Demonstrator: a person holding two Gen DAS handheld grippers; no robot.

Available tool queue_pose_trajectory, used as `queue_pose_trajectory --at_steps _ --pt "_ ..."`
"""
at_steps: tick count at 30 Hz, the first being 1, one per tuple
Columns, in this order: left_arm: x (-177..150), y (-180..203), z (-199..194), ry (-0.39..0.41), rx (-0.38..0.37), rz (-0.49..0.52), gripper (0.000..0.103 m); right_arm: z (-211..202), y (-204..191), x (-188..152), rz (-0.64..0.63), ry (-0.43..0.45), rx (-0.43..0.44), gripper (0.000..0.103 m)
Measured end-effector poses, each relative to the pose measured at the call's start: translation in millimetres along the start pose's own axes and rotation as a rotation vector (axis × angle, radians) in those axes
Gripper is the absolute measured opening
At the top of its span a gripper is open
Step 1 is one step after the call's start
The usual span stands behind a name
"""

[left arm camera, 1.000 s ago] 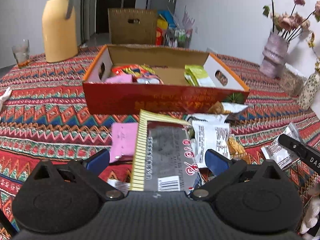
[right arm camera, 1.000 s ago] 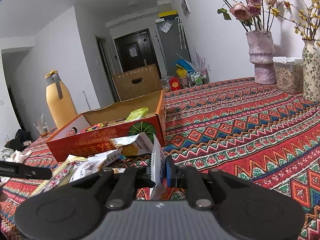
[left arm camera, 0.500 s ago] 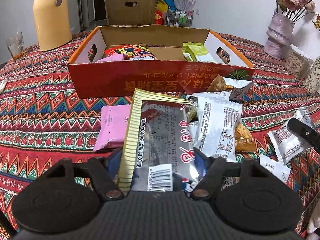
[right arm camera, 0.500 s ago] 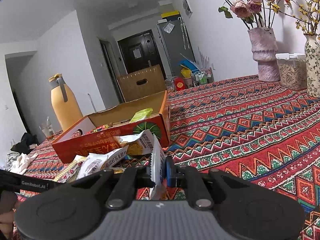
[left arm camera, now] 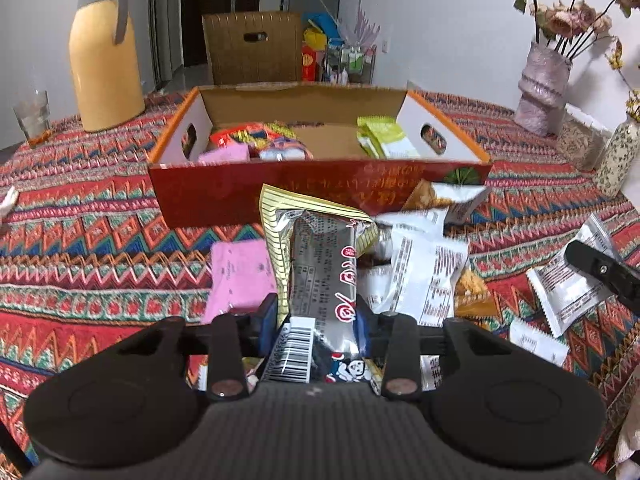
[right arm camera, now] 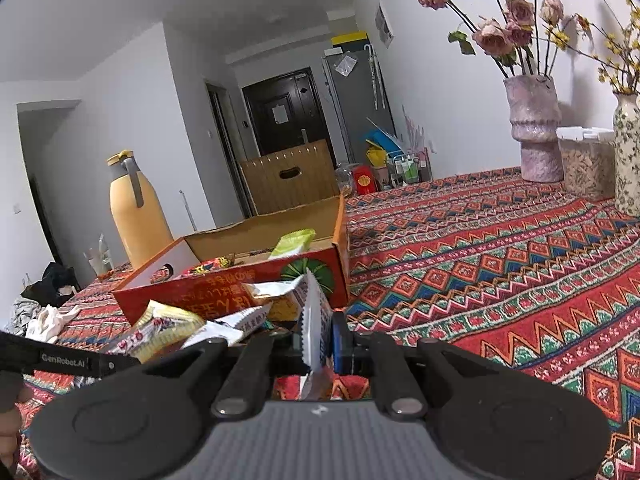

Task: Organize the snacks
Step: 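Carry both snacks over the cardboard box and open both grippers to drop them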

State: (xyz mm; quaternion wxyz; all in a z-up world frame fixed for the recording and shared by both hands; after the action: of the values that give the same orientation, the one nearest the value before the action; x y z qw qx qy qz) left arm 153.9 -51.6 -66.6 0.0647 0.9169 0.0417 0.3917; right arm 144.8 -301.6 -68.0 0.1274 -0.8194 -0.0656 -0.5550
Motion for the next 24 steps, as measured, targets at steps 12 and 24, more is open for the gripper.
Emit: queue_pose_trajectory --at_steps 12,24 --pt "60.5 -4.6 -27.9 0.173 0.010 -0.011 0.038 11.7 -24.7 54.5 -0.071 0.080 0.013 0.010" --pt "131.6 -9.4 -9.7 0.262 0.032 -0.043 0.038 70.9 -53.9 117.1 -0.130 0.088 0.060 0.010"
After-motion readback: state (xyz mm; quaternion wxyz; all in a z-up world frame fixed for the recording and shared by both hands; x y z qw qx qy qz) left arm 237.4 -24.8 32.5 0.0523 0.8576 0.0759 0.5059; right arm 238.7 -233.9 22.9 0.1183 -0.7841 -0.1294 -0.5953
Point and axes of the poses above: each gripper's, at about its wrist camera, not at the fingertips, and z roughly the way its jaws point, y to its right, x to its top, the point moved 8 cm from there along z, roughly the way its jaws point, and after that the axes turned 8 degrees about -z, right-handed, at the moved point
